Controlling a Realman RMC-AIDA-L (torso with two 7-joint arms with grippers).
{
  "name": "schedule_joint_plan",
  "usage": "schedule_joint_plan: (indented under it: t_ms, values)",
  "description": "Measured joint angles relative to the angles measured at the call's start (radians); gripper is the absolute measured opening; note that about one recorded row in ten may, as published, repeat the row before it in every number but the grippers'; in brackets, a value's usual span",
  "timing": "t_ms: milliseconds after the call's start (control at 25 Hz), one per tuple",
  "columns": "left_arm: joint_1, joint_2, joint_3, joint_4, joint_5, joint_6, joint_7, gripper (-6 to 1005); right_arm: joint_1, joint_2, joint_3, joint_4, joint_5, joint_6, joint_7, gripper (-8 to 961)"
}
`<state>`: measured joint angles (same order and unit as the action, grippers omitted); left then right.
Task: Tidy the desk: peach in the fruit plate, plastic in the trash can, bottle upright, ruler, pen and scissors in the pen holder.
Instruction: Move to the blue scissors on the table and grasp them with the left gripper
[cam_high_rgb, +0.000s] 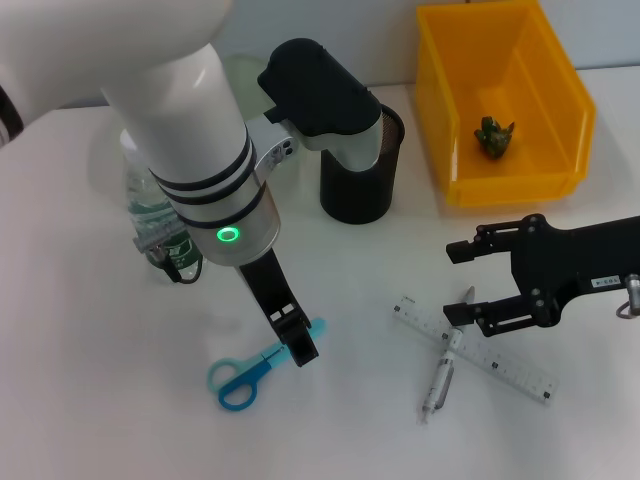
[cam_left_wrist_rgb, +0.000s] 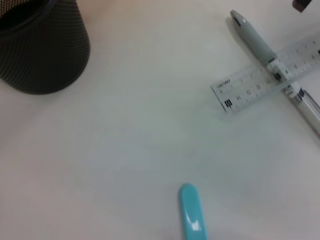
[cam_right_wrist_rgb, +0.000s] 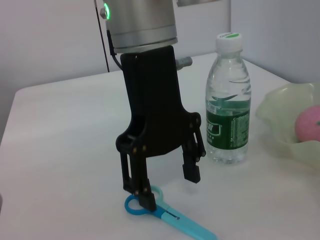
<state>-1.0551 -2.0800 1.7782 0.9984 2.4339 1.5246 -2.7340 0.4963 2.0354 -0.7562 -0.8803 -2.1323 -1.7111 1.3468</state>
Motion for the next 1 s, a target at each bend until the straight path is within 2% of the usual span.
schedule_joint_plan:
  t_ms: [440,1000]
  values:
    - [-0.009,0.000,0.059,-0.036,-0.034,-0.058,-0.062,785,0.006,0.001,0.000,0.000,-0.009,0.009,-0.012,761]
    - [-0.010,0.000,0.083,-0.085,-0.039,-0.102,-0.077,785,0.005,0.002,-0.027,0.007,-0.012,0.023,-0.033,761]
